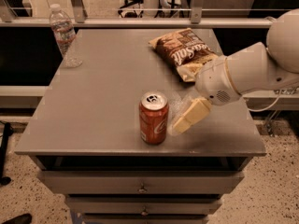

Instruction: Knock coke can over

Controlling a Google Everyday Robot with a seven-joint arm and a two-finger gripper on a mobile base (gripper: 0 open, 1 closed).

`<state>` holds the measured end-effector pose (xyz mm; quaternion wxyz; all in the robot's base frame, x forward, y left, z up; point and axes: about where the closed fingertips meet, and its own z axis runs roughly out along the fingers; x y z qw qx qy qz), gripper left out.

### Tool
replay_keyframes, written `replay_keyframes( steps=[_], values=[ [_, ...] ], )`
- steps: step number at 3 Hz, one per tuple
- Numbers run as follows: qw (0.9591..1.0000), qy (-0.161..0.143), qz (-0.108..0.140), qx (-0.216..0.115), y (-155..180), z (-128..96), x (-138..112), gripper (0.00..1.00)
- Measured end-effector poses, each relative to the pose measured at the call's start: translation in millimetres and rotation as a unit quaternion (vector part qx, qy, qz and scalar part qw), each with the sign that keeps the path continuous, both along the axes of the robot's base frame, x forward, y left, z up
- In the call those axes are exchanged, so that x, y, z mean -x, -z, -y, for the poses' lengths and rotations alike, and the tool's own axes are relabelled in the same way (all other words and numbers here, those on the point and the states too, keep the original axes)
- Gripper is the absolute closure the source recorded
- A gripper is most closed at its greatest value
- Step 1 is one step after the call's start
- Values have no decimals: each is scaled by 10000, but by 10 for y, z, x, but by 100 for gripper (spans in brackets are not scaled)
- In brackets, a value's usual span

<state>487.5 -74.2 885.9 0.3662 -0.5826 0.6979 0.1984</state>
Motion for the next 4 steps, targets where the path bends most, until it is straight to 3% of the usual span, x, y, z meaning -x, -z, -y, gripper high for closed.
replay_keyframes(
  steps=[2,4],
  values=[
    [9989,16,-12,-475,152,-368,-280,0],
    [9974,19,-26,-724,14,-737,-785,0]
  ],
)
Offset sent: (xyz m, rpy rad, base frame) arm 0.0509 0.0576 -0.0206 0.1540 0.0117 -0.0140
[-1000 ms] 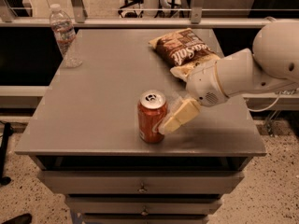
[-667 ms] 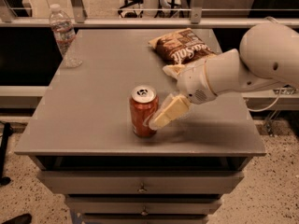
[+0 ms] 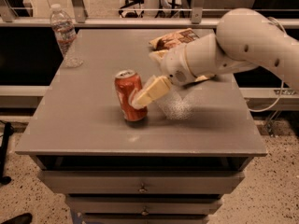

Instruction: Knock coke can over

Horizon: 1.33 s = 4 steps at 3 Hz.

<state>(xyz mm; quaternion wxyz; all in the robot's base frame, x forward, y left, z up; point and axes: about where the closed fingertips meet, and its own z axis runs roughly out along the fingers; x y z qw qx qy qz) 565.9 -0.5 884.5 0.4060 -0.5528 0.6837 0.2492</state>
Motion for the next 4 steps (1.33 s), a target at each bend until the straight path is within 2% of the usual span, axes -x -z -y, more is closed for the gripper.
replay_keyframes(
  steps=[1,2,3,4],
  values=[
    [9994,-76,104,-317,-294,-366,-497,0],
    [9995,-48,94,-307,-284,-259,-498,0],
    [9996,72,181,-184,-307,195,-424,0],
    [9983,480,211,249,-407,925,-288,0]
  ],
)
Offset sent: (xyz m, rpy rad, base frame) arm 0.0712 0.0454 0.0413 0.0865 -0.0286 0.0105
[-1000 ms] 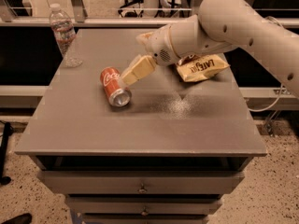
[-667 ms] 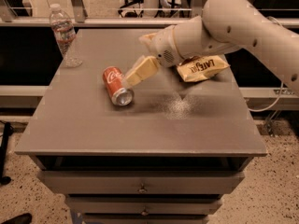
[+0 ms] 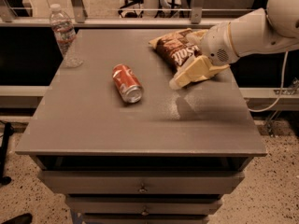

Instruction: Knock coke can over

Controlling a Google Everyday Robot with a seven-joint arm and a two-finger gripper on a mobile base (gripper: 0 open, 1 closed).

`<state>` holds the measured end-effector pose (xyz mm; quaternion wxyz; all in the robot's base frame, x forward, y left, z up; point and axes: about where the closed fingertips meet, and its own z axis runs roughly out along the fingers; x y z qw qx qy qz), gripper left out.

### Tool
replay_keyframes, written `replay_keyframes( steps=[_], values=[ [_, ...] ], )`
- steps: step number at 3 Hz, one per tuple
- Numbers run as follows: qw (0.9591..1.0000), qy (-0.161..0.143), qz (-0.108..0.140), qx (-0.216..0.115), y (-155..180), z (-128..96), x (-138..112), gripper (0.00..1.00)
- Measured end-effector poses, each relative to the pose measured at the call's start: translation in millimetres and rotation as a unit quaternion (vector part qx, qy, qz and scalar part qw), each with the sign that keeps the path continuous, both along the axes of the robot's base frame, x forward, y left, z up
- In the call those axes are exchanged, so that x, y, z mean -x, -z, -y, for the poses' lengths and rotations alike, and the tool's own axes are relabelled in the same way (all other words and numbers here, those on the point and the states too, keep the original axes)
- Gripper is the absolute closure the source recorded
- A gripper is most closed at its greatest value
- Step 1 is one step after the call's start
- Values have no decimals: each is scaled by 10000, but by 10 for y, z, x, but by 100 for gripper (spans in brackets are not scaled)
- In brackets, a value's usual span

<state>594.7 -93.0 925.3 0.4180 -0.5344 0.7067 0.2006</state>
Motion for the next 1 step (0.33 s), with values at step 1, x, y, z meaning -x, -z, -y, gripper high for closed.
replay_keyframes(
  steps=[1],
  values=[
    [10000,-65,1,-51,9,-102,-11,0]
  ],
)
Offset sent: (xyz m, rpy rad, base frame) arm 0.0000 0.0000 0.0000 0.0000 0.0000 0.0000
